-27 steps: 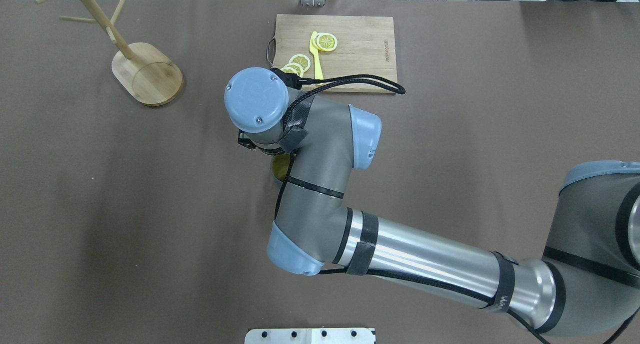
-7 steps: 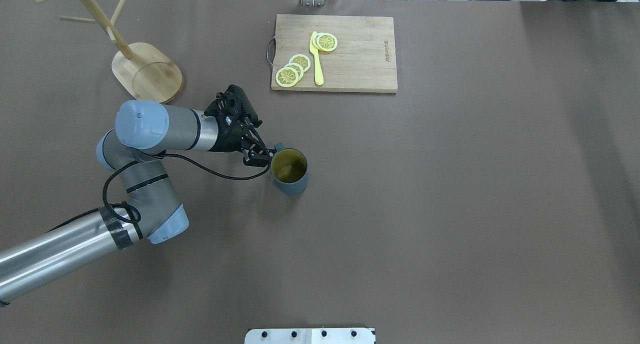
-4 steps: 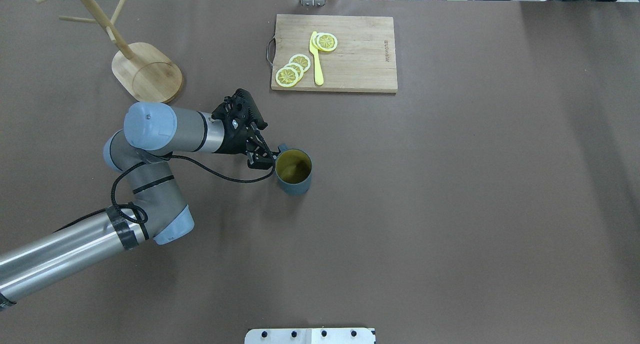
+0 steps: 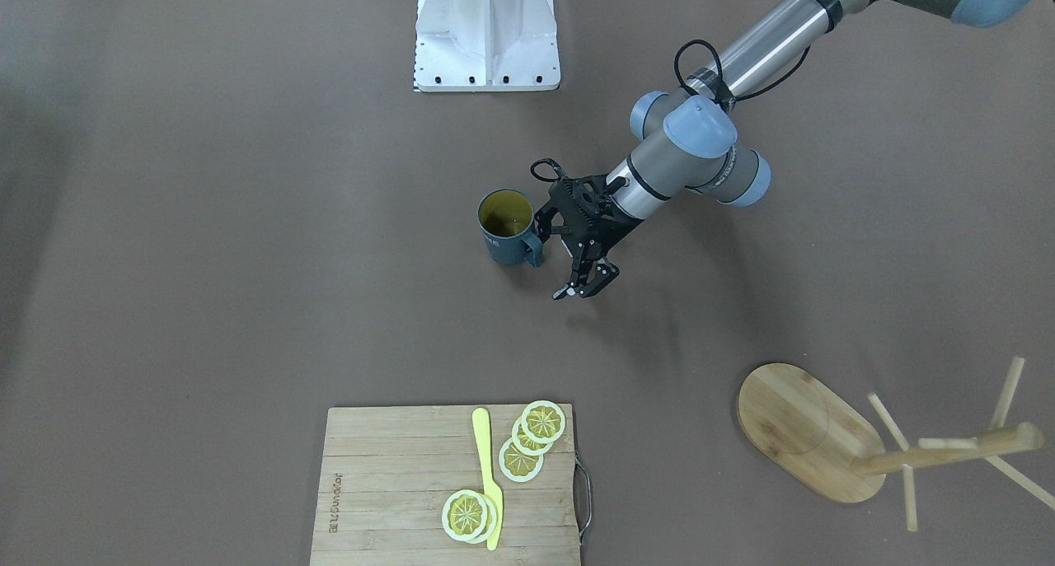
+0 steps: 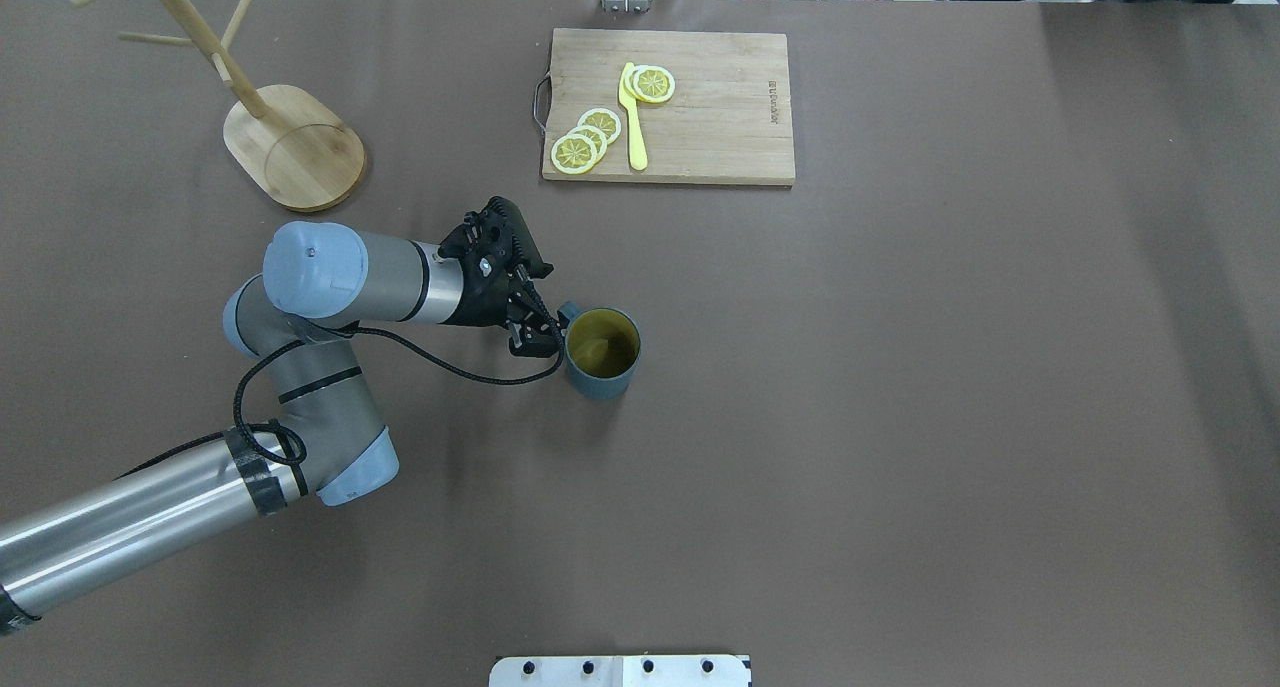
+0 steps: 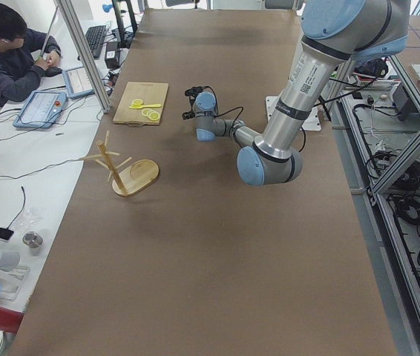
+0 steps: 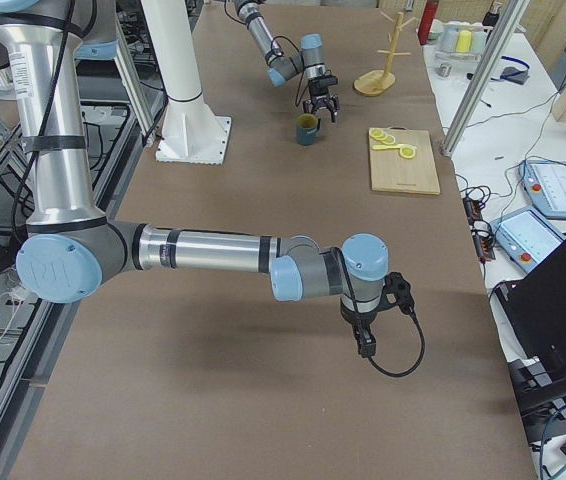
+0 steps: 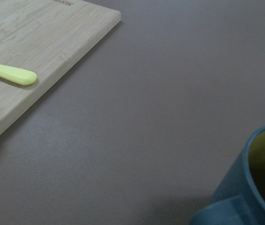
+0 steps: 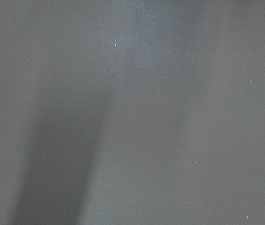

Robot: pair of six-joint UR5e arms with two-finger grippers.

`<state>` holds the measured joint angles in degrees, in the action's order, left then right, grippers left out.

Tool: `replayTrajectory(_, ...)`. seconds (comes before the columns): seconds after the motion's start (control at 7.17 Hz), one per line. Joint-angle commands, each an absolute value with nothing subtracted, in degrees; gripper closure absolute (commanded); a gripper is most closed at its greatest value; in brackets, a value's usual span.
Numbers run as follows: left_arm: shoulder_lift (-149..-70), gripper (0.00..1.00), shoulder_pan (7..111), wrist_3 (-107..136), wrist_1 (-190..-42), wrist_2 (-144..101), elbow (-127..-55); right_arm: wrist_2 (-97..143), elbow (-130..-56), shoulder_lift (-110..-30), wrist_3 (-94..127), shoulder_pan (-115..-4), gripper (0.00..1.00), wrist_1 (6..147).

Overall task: Hang cup on storage rack
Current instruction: 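Move the left gripper to the blue mug's handle, then close the left gripper on the mug handle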

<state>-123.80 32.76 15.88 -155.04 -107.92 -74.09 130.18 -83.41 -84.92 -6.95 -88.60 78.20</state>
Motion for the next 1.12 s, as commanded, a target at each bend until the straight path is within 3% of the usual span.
replayTrajectory(0.0,-123.7,0.26,32.3,16.0,-155.2,-108.0,-74.3,130.3,-83.4,-85.0,-6.9,-88.6,0.0,78.1)
replayTrajectory(0.42,-123.2,0.64,32.3,16.3,-156.0,-108.1,-74.4,130.3,-83.4,-84.9,-6.7,-88.6,0.0,78.0)
replayTrajectory(0.98,-122.6,0.89,32.3,17.8,-156.9,-108.1,-74.4,130.3,-83.5,-85.0,-6.5,-88.6,0.0,78.0)
